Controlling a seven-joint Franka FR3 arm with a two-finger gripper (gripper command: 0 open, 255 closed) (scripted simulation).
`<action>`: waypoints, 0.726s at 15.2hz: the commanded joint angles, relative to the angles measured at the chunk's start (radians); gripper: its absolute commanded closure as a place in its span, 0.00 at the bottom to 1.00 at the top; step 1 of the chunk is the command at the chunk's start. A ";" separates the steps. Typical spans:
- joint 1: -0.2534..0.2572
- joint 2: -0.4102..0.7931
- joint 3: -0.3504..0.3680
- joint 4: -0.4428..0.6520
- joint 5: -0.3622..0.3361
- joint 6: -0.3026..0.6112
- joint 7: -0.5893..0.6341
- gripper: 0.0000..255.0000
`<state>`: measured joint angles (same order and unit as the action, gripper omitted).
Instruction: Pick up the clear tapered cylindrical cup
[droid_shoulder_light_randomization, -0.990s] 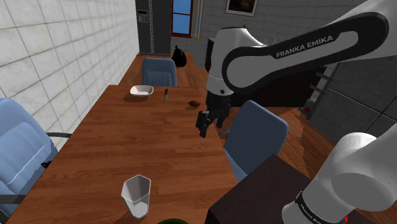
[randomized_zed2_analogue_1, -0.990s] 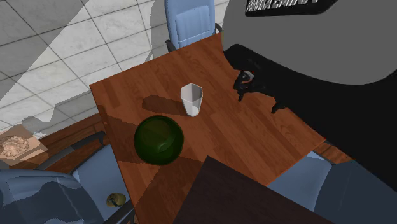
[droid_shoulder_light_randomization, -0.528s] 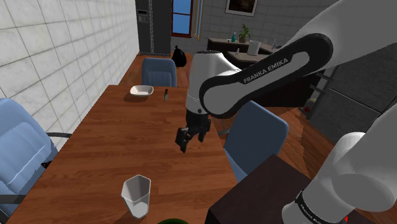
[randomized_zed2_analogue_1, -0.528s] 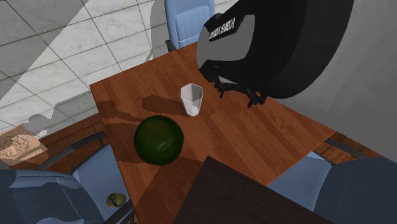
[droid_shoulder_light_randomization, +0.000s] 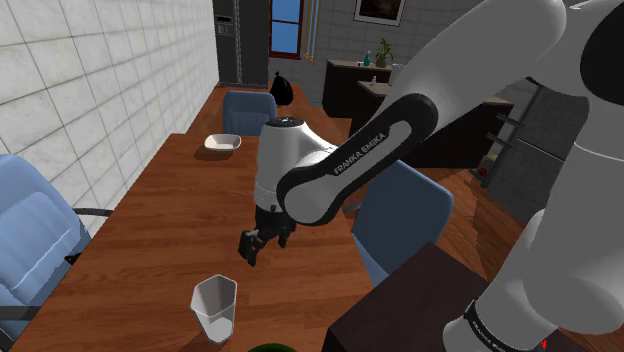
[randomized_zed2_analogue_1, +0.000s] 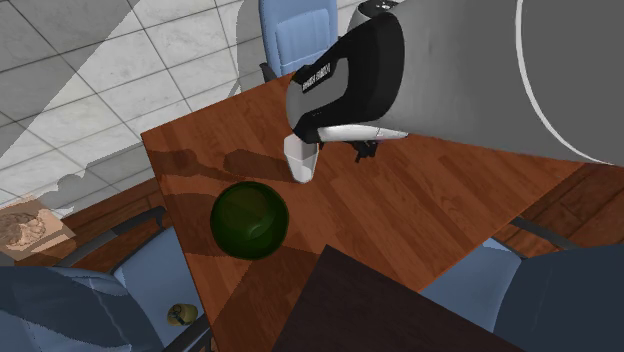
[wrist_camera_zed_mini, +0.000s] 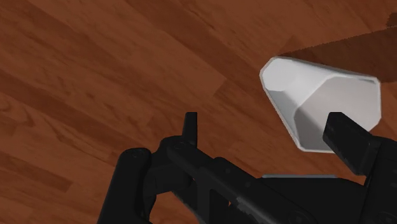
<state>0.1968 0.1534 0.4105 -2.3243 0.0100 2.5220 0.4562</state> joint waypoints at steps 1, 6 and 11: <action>0.024 0.076 -0.005 0.039 -0.047 0.041 0.046 0.00; 0.110 0.268 -0.047 0.178 -0.152 0.100 0.143 0.00; 0.152 0.359 -0.078 0.233 -0.190 0.141 0.174 0.00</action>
<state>0.3413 0.4958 0.3396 -2.0979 -0.1723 2.6516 0.6245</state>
